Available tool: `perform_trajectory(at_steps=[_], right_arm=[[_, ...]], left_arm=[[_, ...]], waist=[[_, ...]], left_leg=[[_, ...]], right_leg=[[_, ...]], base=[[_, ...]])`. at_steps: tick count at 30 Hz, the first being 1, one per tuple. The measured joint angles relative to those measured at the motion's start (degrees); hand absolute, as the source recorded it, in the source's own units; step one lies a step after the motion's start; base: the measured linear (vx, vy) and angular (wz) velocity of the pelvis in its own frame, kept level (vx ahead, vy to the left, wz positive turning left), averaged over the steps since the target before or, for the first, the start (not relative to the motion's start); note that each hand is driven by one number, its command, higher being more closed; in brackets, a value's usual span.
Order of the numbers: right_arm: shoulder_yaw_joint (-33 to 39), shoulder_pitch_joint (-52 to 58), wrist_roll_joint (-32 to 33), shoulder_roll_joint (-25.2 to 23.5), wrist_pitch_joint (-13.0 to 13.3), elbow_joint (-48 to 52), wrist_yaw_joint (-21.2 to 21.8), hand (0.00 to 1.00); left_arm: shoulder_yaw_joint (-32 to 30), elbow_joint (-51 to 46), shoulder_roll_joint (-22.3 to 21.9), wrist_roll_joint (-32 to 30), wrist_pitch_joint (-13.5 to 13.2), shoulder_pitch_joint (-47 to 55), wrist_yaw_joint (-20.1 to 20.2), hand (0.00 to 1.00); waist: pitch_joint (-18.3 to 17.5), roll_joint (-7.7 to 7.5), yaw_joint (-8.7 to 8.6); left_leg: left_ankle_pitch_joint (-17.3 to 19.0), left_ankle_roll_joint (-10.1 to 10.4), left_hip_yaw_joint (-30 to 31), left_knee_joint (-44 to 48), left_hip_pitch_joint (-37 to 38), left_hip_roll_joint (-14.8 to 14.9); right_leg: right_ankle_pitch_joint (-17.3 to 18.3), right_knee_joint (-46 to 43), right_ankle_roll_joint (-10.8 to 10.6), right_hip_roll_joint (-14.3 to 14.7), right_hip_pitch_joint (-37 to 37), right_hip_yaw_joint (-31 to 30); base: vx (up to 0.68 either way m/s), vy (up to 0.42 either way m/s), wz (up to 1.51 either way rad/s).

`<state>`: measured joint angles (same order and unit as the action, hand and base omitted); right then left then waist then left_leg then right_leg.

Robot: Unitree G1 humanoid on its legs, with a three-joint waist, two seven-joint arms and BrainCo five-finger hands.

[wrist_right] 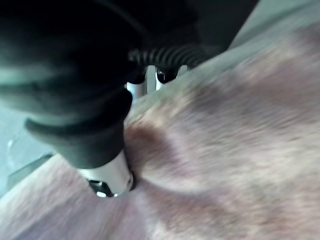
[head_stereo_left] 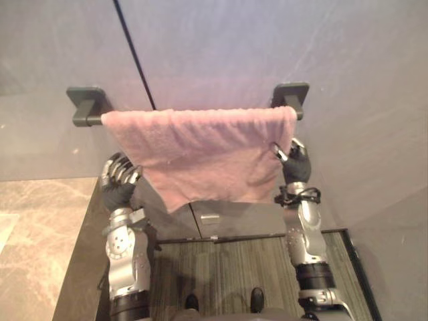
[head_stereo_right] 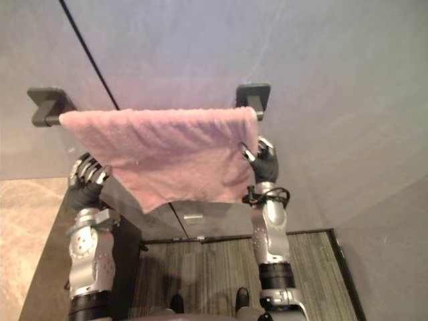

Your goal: Organize washtable

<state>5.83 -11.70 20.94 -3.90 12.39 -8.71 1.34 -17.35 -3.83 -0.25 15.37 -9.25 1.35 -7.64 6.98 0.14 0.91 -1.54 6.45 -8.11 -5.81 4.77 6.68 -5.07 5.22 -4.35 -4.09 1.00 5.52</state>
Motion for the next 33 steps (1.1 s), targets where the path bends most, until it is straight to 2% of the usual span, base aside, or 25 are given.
perform_trajectory(at_steps=[2, 5, 10, 15, 21, 25, 27, 31, 33], right_arm=[[1.32, 2.84, 0.07, 0.15, -1.68, -2.59, -1.08, 0.0], [1.63, 6.07, 0.75, 1.51, -2.72, -3.07, -1.47, 0.0], [2.68, 9.14, 1.11, 2.89, -2.72, -3.06, -1.23, 0.0], [2.64, 15.23, 1.69, 2.94, -3.0, -3.75, 0.17, 0.0], [-0.19, 20.84, 1.89, 3.27, -4.19, -7.12, 2.67, 0.0], [-6.42, 26.67, 1.85, 3.52, -6.58, -8.04, 6.27, 0.0], [-10.62, 29.62, 1.28, 4.4, -8.42, -8.03, 9.66, 0.0], [-15.19, 32.96, 0.71, 4.88, -10.87, -8.0, 13.61, 0.0], [-19.18, 33.74, 0.27, 6.67, -11.76, -7.31, 15.86, 0.0]], left_arm=[[-0.1, -0.22, 0.02, -0.02, 0.06, 1.07, 0.06, 0.0], [-0.09, -0.98, 0.02, -0.07, 0.06, 2.11, 0.16, 0.0], [1.41, -1.01, -0.01, -0.39, 0.21, 4.53, 1.69, 0.0], [1.91, 0.35, -0.13, -0.94, 1.43, 9.25, 3.81, 0.0], [8.75, 8.79, -0.02, -1.56, 2.77, 13.85, 7.03, 0.0], [15.7, 13.74, 0.06, -4.27, 5.07, 18.85, 13.09, 0.0], [17.87, 15.83, 0.38, -7.26, 6.77, 21.01, 17.89, 0.0], [19.34, 16.19, 1.97, -11.21, 8.07, 23.66, 21.99, 0.0], [21.02, 14.71, 3.22, -13.14, 8.25, 25.04, 23.81, 0.0]], waist=[[0.02, 0.01, 0.01], [0.02, 0.01, -0.11], [-0.01, 0.04, -0.18], [-0.04, 0.04, -0.15], [-0.42, -0.01, -0.1], [-1.57, 0.08, -0.16], [-1.85, 0.04, -0.17], [-2.71, 0.27, -0.16], [-3.59, 0.44, -0.13]], left_leg=[[0.0, 0.0, 0.01, 0.0, -0.09, -0.05], [0.01, 0.01, -0.02, 0.01, -0.11, 0.06], [0.01, 0.02, -0.12, 0.04, -0.11, 0.27], [0.01, 0.01, -0.11, 0.28, -0.15, 0.24], [0.01, -0.01, -0.36, 0.36, -0.02, 0.3], [0.02, -0.01, -0.5, 0.36, 0.03, 0.33], [0.02, -0.01, -0.72, 0.37, 0.17, 0.34], [0.02, 0.0, -1.02, 0.37, 0.27, 0.38], [0.23, 0.04, -1.51, 0.34, 0.63, 0.4]], right_leg=[[-0.01, 0.02, 0.02, 0.0, -0.06, 0.05], [-0.04, 0.04, 0.06, -0.02, -0.11, 0.02], [-0.2, 0.14, 0.26, 0.18, -0.19, -0.13], [-0.21, 0.2, 0.26, 0.14, -0.21, -0.15], [-0.58, 0.35, 0.38, 0.08, -0.21, -0.63], [-0.58, 0.36, 0.38, 0.11, -0.25, -0.76], [-0.59, 0.36, 0.41, 0.18, -0.22, -0.94], [-0.62, 0.37, 0.45, 0.2, -0.25, -1.18], [-0.48, 0.4, 0.24, 0.21, -0.19, -1.65]], base=[[0.0, 0.0, 0.0], [0.0, 0.0, 0.0], [0.0, 0.0, 0.0], [0.0, 0.0, 0.0], [0.0, 0.0, -0.03], [0.0, 0.0, -0.01], [0.0, 0.0, -0.04], [0.0, 0.0, -0.03], [-0.02, 0.005, -0.09]])
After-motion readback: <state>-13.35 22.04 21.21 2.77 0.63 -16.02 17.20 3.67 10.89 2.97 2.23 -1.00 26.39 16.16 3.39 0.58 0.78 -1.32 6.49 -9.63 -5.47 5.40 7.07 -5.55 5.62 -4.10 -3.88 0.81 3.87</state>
